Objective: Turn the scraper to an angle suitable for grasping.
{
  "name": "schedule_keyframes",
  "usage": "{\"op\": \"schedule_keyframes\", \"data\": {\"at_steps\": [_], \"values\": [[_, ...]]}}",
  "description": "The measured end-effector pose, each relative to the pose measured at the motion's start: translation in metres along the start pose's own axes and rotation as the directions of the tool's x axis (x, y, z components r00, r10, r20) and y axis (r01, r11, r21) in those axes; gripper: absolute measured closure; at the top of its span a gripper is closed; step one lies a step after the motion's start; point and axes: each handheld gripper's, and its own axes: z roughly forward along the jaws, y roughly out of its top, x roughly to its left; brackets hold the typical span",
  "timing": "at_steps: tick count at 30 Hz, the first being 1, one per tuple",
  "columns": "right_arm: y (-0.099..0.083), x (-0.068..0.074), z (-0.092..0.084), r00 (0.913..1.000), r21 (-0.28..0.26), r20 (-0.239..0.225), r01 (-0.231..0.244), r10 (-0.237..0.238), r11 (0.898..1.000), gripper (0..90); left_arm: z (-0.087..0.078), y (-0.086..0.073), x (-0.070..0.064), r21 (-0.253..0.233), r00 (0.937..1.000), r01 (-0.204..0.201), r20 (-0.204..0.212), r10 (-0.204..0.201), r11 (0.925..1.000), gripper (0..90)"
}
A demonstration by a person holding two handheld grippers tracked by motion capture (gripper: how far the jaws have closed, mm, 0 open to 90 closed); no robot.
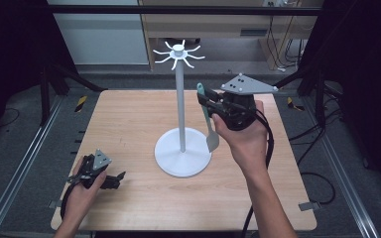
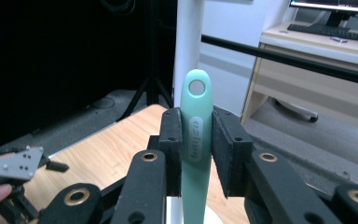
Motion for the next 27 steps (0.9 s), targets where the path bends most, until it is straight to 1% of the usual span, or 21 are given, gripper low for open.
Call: {"op": "schedule_keyframes", "data": {"at_steps": [9, 14, 19, 23, 27], "values": [[0.012, 0.002, 0.000, 0.9999, -0.053, 0.003, -0.017, 0.017, 0.998, 74.5, 0.000, 0.000, 0.000, 0.001, 1.0000, 0.001, 0.003, -0.001, 1.0000, 2.9], [0.019, 0.004, -0.002, 0.9999, -0.073, 0.003, -0.015, 0.015, 0.997, 74.5, 0.000, 0.000, 0.000, 0.001, 1.0000, 0.001, 0.004, -0.001, 1.0000, 2.9], [0.023, 0.005, -0.004, 1.0000, -0.081, -0.001, -0.006, 0.006, 0.997, 74.5, 0.001, 0.000, -0.001, 0.000, 1.0000, 0.003, 0.007, -0.003, 1.0000, 2.9], [0.025, 0.005, -0.005, 0.9999, -0.087, 0.000, -0.013, 0.013, 0.996, 74.5, 0.001, 0.000, -0.001, 0.001, 1.0000, 0.003, 0.007, -0.003, 1.0000, 2.9], [0.026, 0.005, -0.005, 1.0000, -0.086, 0.001, -0.008, 0.008, 0.996, 74.5, 0.001, 0.000, -0.001, 0.001, 1.0000, 0.003, 0.008, -0.003, 1.0000, 2.9]]}}
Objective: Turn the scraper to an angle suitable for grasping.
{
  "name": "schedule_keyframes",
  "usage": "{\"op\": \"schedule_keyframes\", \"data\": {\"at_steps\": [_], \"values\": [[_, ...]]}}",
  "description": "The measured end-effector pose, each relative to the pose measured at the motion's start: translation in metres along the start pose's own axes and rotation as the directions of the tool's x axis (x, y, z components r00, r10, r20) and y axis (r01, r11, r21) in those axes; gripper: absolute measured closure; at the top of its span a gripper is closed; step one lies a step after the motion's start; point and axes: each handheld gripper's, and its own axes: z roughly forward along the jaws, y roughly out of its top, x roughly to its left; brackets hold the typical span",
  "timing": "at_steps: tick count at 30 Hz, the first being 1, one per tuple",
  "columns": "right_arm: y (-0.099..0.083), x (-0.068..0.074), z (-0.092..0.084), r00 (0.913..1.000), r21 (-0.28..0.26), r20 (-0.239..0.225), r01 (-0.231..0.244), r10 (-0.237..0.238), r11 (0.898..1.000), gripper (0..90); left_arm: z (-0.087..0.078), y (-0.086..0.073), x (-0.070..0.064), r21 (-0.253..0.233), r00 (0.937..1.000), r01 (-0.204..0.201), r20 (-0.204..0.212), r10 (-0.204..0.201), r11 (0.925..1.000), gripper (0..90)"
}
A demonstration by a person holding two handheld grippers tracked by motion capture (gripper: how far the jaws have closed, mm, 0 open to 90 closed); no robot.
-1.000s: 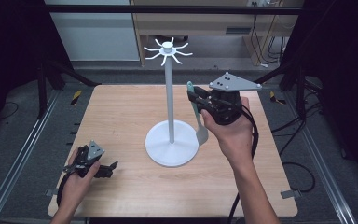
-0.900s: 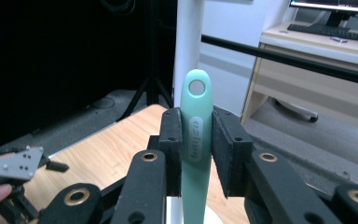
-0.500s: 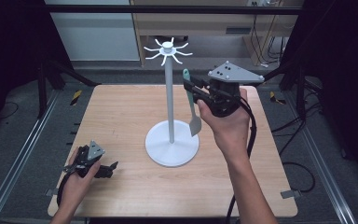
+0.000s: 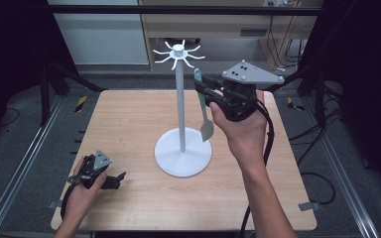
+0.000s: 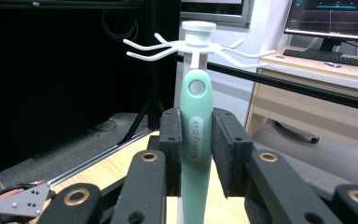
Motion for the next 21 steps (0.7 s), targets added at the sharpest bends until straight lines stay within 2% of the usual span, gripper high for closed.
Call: {"op": "schedule_keyframes", "data": {"at_steps": [21], "values": [[0.0062, 0.0007, 0.0024, 1.0000, -0.005, 0.000, 0.007, -0.007, 1.000, 74.4, 0.0014, 0.0001, -0.0014, 0.007, 0.9999, -0.007, 0.011, 0.007, 0.9999, 2.9]]}}
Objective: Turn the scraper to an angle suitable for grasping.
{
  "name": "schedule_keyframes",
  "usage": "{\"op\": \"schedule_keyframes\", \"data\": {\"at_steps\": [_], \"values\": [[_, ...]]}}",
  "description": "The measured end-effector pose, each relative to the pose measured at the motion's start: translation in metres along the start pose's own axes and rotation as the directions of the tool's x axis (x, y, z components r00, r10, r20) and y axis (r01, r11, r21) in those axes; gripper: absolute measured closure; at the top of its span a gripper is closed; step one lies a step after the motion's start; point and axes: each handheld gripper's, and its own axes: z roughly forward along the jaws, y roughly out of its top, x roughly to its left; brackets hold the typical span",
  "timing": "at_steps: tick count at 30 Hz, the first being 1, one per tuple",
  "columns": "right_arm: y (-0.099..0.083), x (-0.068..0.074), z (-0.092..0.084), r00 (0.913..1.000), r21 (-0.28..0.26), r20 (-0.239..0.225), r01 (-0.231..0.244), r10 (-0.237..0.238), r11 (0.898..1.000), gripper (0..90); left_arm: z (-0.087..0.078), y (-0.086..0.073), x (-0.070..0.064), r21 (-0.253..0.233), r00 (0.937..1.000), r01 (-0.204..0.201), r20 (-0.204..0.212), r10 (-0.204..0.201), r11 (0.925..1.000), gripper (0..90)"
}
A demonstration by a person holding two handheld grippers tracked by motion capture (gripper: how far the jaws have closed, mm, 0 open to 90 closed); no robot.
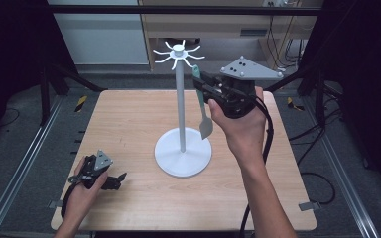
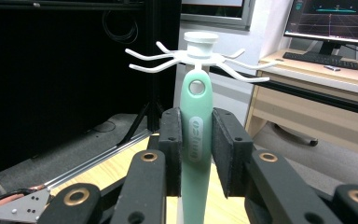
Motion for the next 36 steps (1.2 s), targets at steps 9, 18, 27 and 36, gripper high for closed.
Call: {"op": "schedule_keyframes", "data": {"at_steps": [9, 18, 27, 36], "values": [[0.0029, 0.0001, 0.0005, 1.0000, 0.000, 0.000, 0.002, -0.002, 1.000, 74.4, 0.0000, 0.0001, 0.0001, 0.000, 1.0000, -0.003, 0.000, 0.003, 1.0000, 2.9], [0.0048, 0.0003, 0.0009, 1.0000, 0.003, -0.001, 0.007, -0.007, 1.000, 74.4, 0.0001, 0.0001, 0.0002, -0.001, 1.0000, -0.003, -0.002, 0.003, 1.0000, 2.9], [0.0069, 0.0012, 0.0021, 0.9999, 0.003, 0.000, 0.010, -0.010, 1.000, 74.4, 0.0002, 0.0000, 0.0000, -0.001, 1.0000, -0.001, 0.000, 0.001, 1.0000, 2.9], [0.0068, 0.0004, 0.0020, 1.0000, 0.012, 0.000, 0.008, -0.008, 1.000, 74.4, 0.0003, 0.0000, 0.0000, 0.000, 1.0000, -0.001, 0.000, 0.001, 1.0000, 2.9]]}}
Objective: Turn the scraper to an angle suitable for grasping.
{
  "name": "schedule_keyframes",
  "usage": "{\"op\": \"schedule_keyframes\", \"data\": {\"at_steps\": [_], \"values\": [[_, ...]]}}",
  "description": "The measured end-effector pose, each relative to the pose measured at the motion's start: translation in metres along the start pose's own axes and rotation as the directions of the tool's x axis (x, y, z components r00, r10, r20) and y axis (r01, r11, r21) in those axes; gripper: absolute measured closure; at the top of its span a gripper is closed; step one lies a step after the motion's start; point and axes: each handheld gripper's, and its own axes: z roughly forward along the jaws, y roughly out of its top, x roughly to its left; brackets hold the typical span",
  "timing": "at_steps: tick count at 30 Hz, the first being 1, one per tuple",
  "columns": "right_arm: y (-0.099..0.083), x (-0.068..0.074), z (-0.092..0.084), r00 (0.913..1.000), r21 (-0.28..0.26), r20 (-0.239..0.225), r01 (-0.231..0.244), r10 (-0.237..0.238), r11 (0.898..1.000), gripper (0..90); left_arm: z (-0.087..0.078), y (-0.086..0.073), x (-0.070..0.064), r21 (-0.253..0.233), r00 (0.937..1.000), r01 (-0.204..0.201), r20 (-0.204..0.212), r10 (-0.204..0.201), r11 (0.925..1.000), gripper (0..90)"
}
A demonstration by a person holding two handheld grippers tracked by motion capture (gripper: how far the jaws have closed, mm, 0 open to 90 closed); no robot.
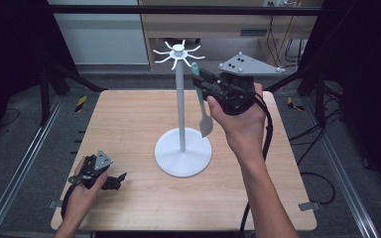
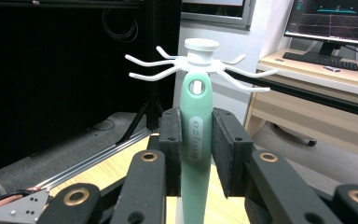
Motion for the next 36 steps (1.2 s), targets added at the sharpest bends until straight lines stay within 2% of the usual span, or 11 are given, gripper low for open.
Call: {"op": "schedule_keyframes", "data": {"at_steps": [19, 36], "values": [[-0.003, -0.002, 0.007, 1.0000, 0.026, 0.001, 0.005, -0.005, 1.000, 74.3, 0.000, 0.000, 0.000, 0.000, 1.0000, 0.000, 0.000, 0.000, 1.0000, 2.9], [-0.002, -0.003, 0.023, 0.9999, 0.041, 0.009, -0.005, 0.005, 0.999, 74.2, 0.000, 0.000, 0.000, -0.001, 1.0000, 0.000, 0.001, 0.000, 1.0000, 2.9]]}}
